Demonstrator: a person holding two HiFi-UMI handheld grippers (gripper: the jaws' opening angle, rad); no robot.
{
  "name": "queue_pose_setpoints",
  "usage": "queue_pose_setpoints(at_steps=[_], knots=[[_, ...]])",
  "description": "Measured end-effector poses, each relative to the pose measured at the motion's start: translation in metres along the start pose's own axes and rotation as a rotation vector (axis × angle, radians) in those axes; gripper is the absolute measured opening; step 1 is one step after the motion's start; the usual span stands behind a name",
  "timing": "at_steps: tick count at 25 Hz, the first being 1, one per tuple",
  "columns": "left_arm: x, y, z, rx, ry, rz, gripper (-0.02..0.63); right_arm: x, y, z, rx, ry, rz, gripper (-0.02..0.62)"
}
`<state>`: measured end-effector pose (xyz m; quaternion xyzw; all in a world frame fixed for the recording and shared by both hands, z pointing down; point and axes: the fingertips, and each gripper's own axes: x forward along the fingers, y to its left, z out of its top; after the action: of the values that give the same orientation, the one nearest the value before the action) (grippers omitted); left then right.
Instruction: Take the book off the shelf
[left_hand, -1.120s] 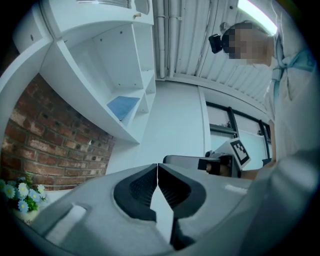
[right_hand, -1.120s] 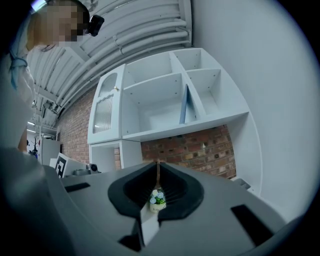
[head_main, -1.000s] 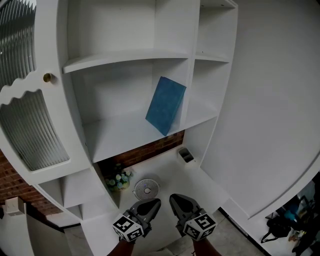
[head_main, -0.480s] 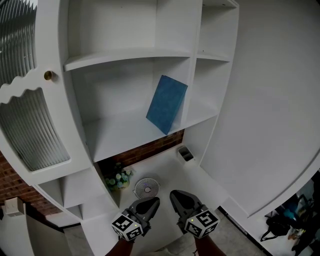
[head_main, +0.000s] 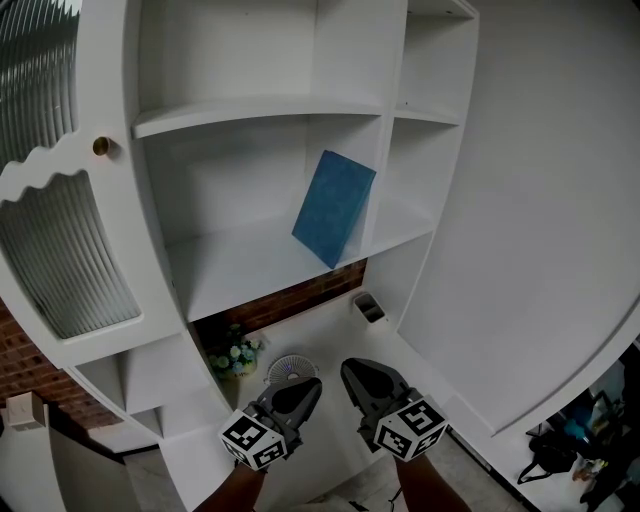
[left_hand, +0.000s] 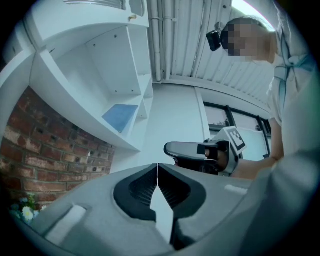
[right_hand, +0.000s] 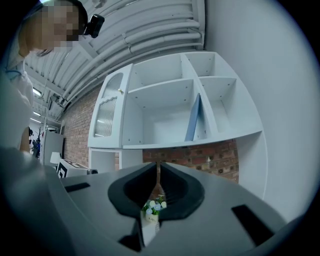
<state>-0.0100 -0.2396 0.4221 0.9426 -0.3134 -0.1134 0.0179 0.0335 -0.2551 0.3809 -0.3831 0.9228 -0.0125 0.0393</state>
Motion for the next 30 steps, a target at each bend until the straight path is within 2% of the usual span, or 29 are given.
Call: queue_pose_setpoints(at_steps=[8, 15, 24, 30], knots=[[0.024, 0.021, 0.054, 0.099, -0.052, 0.019, 0.011, 0.018, -0.012, 0.028, -0.016, -0.024, 0.026, 0.018], [0.044, 0.038, 0.086, 0.154, -0.072, 0.056, 0.011, 0.036, -0.027, 0.054, -0.03, -0.049, 0.032, 0.018], [0.061, 0.051, 0.104, 0.17, -0.079, 0.076, 0.011, 0.05, -0.052, 0.068, 0.009, -0.069, 0.021, 0.02], [0.075, 0.055, 0.101, 0.172, -0.052, 0.074, 0.011, 0.066, -0.067, 0.075, -0.008, -0.052, 0.017, 0.043]])
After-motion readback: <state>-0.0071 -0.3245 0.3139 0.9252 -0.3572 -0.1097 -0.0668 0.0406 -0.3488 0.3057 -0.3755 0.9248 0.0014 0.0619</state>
